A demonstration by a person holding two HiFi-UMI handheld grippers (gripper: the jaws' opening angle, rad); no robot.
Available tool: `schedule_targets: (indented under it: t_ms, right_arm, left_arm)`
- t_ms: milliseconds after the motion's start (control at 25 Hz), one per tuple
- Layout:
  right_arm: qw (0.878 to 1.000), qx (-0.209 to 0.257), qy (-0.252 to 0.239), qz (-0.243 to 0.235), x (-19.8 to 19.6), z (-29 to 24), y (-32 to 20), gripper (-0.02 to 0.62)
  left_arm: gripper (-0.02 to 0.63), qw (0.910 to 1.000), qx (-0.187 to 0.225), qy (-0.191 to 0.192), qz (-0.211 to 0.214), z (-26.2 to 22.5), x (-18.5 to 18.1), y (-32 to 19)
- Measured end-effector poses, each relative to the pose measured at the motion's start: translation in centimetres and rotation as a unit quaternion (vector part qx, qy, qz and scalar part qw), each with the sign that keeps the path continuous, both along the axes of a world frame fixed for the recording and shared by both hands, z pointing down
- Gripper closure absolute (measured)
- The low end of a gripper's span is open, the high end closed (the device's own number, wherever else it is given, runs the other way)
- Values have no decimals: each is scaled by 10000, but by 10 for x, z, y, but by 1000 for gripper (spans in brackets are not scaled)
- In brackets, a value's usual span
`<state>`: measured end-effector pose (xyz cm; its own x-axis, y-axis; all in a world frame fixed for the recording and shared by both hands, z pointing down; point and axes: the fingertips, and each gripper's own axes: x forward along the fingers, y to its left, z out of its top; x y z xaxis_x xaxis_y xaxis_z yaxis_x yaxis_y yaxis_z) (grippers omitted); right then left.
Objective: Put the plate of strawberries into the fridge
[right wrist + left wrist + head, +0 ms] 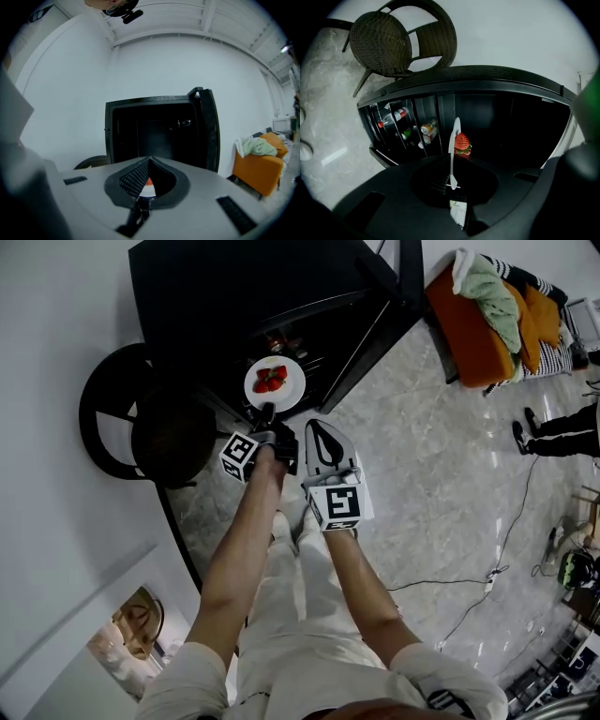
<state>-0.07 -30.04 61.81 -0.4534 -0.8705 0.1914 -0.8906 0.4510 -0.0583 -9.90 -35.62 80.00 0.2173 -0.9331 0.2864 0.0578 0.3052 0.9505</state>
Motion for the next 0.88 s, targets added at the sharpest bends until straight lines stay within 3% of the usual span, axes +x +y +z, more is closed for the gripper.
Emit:
schedule_targets:
  t_ms: [360,880]
  right_arm:
    - [9999,-47,43,101,10,6,-3,583]
    - [9998,-155,-9,143,12,12,-2,583]
  left_arm:
    - [595,9993,-143,-247,-244,20,-11,-22]
    - [595,9986,-275,-254,-375,40,-16,-33]
